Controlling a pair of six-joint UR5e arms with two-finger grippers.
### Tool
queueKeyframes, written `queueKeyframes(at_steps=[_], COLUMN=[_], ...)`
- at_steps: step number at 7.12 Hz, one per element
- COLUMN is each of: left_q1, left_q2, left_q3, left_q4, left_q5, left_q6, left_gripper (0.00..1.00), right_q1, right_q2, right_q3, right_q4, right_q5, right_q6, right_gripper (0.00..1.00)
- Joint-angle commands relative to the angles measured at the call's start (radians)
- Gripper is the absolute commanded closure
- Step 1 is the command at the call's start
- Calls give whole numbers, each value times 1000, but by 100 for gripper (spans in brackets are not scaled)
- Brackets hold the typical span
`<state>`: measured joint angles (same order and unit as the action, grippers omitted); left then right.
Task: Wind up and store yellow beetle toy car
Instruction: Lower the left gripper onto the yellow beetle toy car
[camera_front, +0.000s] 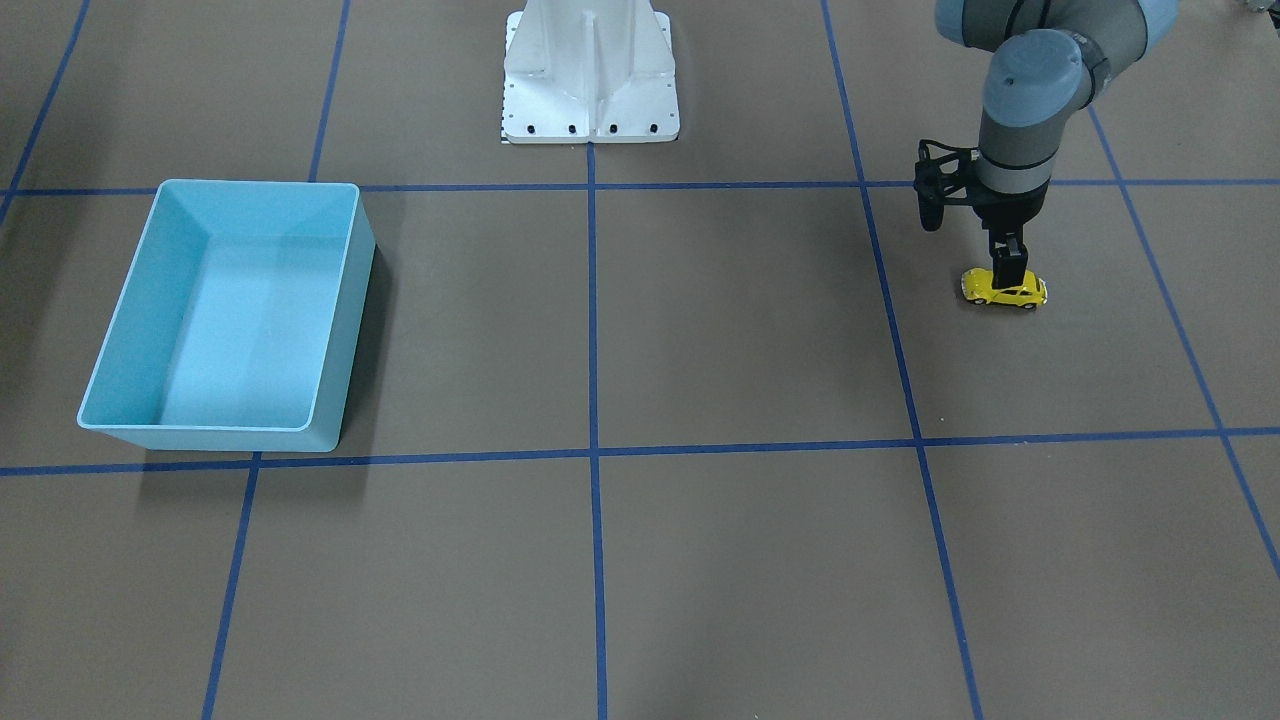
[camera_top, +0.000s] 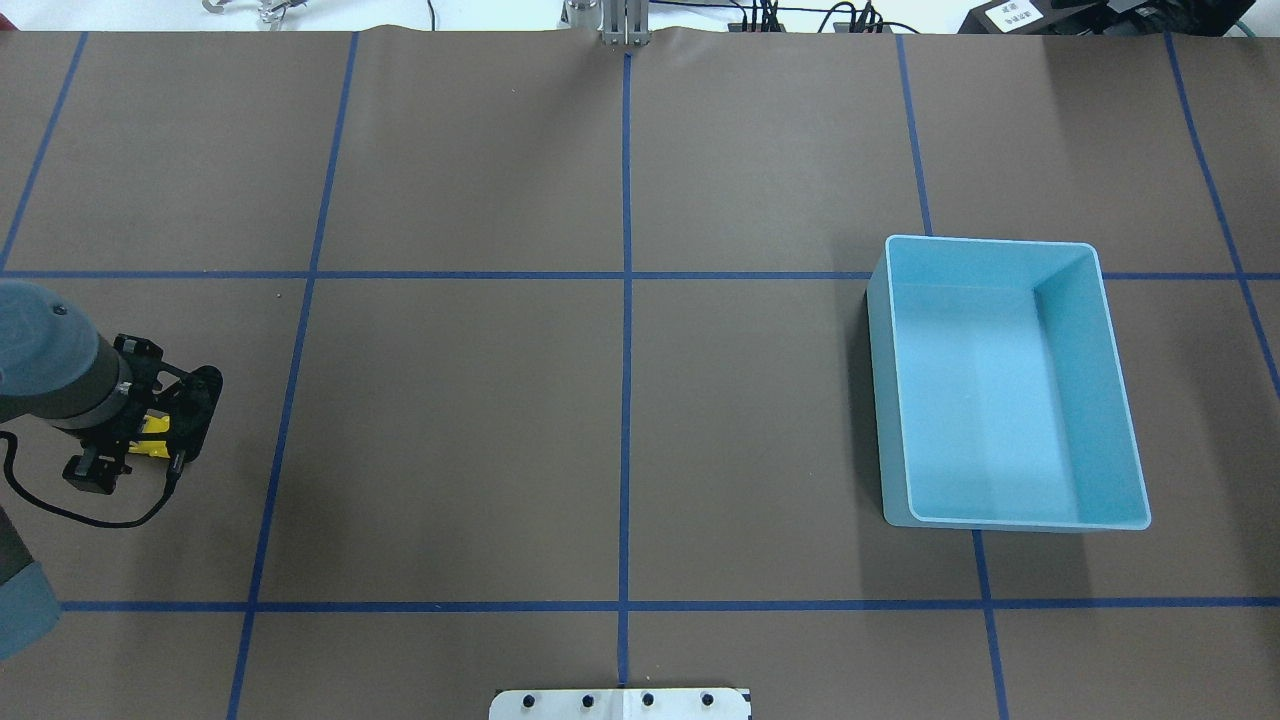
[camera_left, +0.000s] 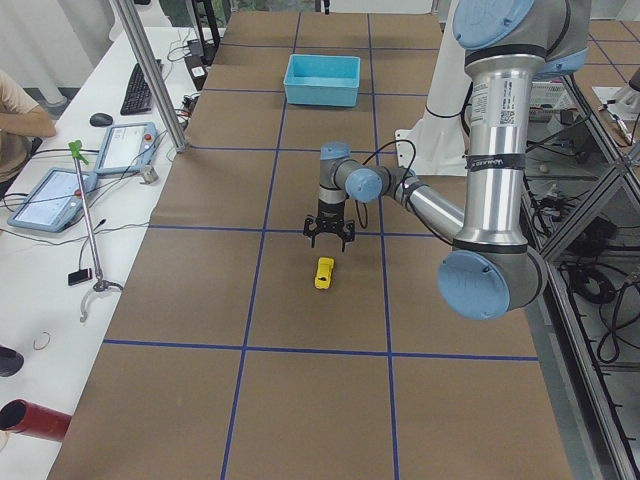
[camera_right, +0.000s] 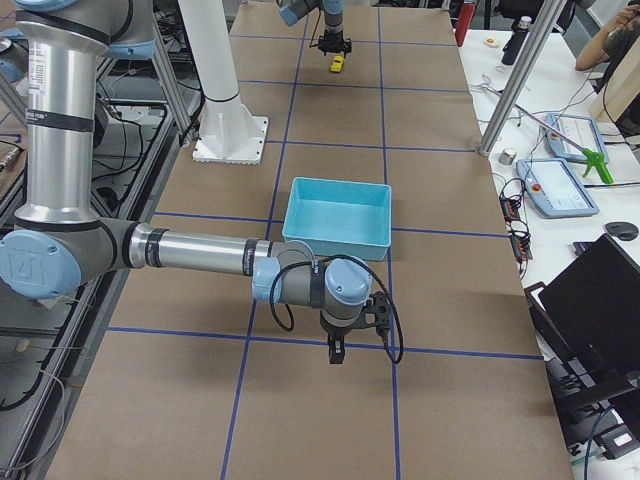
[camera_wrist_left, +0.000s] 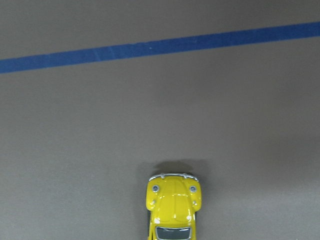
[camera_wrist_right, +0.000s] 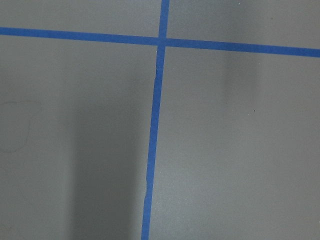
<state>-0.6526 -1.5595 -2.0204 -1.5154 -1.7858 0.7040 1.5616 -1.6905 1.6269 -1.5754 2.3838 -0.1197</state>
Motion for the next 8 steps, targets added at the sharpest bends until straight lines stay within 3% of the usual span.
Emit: queueKeyframes(at_steps=[1,6,8], left_q1=[51,87,87], left_q2=[12,18,44], left_q3=[-14,24,92], left_q4=[-17,-48,-147], left_q5=[29,95,85], left_q6=[-64,-98,-98], left_gripper=[0,1,2], right_q1=[0,0,0], right_q2=[0,6,3], right_q3=[-5,-27,-25], right_q4=[0,2,2], right_q5=[0,6,9], right_q6=[0,0,0], right_gripper=[0,0,0])
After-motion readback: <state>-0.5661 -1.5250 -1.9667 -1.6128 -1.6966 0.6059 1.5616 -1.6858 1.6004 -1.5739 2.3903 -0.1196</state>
